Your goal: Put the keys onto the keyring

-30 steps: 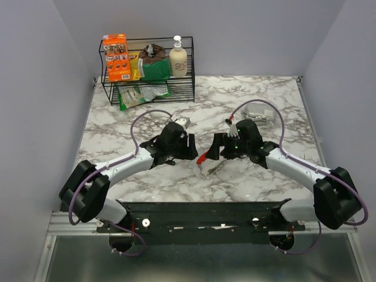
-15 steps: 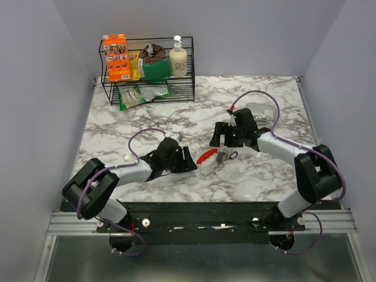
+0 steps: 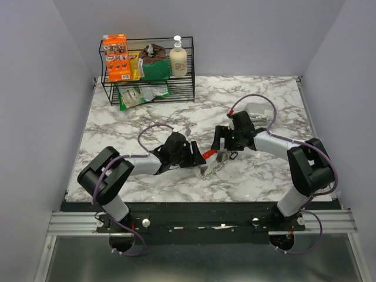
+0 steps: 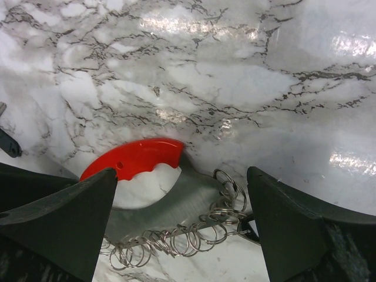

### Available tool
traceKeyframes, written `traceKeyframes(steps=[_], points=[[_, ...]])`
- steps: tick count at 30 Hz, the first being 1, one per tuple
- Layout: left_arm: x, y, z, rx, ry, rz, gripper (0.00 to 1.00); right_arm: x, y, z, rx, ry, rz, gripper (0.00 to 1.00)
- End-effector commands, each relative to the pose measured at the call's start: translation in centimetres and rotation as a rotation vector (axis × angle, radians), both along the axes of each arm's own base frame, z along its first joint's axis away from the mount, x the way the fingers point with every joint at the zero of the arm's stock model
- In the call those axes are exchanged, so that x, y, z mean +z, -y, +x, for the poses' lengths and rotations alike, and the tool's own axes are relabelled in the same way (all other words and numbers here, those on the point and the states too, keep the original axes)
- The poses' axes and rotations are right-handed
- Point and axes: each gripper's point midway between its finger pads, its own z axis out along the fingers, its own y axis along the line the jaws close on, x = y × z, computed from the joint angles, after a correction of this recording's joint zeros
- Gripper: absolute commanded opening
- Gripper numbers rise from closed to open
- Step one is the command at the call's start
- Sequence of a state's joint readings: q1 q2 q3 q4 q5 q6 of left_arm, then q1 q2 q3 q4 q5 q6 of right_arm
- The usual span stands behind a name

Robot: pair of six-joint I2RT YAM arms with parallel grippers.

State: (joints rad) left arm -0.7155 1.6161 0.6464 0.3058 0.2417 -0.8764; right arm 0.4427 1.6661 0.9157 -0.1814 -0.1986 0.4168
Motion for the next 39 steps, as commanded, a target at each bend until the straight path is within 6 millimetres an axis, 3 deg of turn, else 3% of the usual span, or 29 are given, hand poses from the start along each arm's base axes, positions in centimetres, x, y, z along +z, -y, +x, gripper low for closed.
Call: traceKeyframes(steps=[1,9,17,31,39], points=[[-0.6,0.7,-0.1,-0.038,-0.017,0.019,0.67,-0.5,0.3,-0.3,0.002,-0.028,-0.009,1.0],[-0.7,1.8,1.1,-0.07,-0.008,0.043,0.67,-1.6,0.1,-3.1,0.018,-0.093,0.045,1.0],[-0.8,2.3,2.8,-0.095,0.021,0.103,0.67,-0.5,-0.8,-5.9,0.043,-0.123,0.167,1.0],[1.0,4.3,6.5,-0.13,0.078,0.133,0.67,-0.3,-0.5,-8.7,0.061,-0.164,0.21,1.0],[2.4,5.3,7.7,-0.141,0.109,0.125,0.68,0.5,-0.3,-9.1,0.073,-0.151,0.21,1.0]])
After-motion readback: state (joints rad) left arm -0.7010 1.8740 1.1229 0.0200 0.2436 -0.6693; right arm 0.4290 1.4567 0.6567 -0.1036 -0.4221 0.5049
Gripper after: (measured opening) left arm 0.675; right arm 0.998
